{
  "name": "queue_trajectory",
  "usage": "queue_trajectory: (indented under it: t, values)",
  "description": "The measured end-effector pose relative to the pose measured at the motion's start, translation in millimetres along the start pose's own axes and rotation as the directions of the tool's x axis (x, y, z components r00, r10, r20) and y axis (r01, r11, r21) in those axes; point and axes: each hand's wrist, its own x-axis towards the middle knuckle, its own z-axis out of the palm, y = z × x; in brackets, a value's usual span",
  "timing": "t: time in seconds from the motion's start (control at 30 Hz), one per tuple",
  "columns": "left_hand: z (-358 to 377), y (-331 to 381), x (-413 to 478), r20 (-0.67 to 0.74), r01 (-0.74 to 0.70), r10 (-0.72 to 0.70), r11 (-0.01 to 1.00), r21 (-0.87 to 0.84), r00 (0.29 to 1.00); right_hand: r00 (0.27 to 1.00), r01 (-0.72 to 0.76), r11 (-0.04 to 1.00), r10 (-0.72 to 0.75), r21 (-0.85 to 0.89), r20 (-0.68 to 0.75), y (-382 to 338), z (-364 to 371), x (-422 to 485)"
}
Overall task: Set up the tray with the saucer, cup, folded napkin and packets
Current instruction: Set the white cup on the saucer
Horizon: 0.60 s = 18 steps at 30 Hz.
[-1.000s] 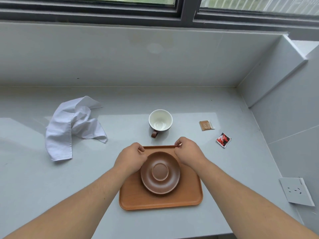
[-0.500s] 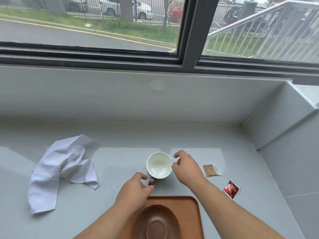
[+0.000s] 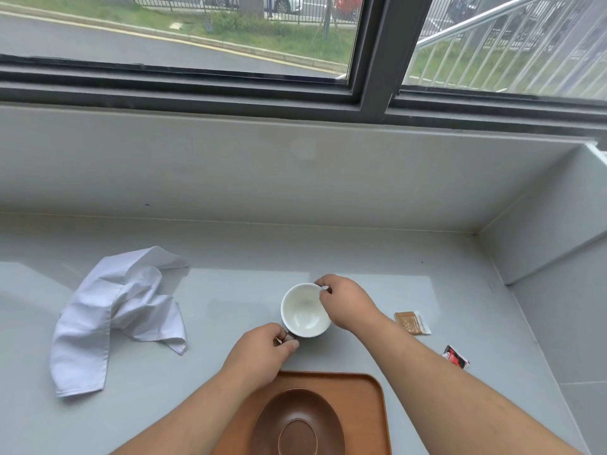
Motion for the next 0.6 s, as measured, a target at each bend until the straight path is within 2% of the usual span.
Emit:
queue_trajectory:
  t: [0.6]
  values:
    - [-21.4, -1.5, 20.0, -0.075, -0.01, 0.011, 1.0, 0.013, 0.997, 0.989, -0.143, 0.967, 0.134, 0.21, 0.055, 8.7, 2.4, -20.6]
